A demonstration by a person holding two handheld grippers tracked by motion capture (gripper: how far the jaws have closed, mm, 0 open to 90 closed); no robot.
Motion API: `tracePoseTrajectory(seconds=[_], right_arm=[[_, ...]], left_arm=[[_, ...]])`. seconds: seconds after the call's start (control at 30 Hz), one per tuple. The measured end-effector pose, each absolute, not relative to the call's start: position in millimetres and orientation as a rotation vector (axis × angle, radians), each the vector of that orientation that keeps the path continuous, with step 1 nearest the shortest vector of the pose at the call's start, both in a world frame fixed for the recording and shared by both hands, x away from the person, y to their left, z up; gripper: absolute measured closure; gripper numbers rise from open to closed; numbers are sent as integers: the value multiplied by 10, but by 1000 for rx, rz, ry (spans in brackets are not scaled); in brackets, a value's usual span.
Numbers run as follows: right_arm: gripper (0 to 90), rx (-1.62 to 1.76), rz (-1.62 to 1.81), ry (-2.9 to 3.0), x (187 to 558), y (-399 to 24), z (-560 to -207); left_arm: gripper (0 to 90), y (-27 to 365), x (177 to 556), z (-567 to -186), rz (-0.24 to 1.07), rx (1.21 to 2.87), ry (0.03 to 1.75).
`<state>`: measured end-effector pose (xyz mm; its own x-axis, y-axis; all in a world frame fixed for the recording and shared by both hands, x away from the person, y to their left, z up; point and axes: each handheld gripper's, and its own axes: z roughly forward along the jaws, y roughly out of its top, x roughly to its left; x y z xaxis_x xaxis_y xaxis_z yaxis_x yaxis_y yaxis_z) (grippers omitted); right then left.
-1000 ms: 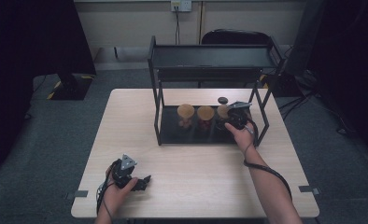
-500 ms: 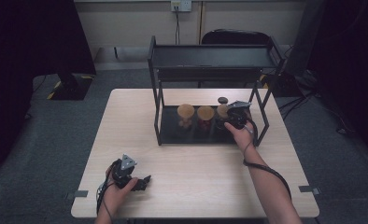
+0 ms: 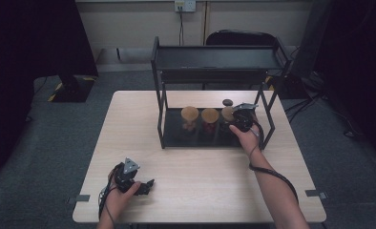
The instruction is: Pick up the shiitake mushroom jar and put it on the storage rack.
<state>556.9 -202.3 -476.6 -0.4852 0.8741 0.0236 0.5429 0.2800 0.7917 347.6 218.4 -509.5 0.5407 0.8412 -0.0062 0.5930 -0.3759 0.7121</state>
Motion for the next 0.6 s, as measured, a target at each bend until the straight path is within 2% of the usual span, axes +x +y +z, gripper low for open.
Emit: tracePoseTrajectory(seconds=[0.27,0.6], right_arm=[[27,1258,1101,2158,5524,-2059,-4741],[21,1272,1104,2143,5438,-2081,-4704]], left_arm=[[0,2184,3476,-5095,475,2106,1154],[0,2184,3476,-5095,475,2106,1154]])
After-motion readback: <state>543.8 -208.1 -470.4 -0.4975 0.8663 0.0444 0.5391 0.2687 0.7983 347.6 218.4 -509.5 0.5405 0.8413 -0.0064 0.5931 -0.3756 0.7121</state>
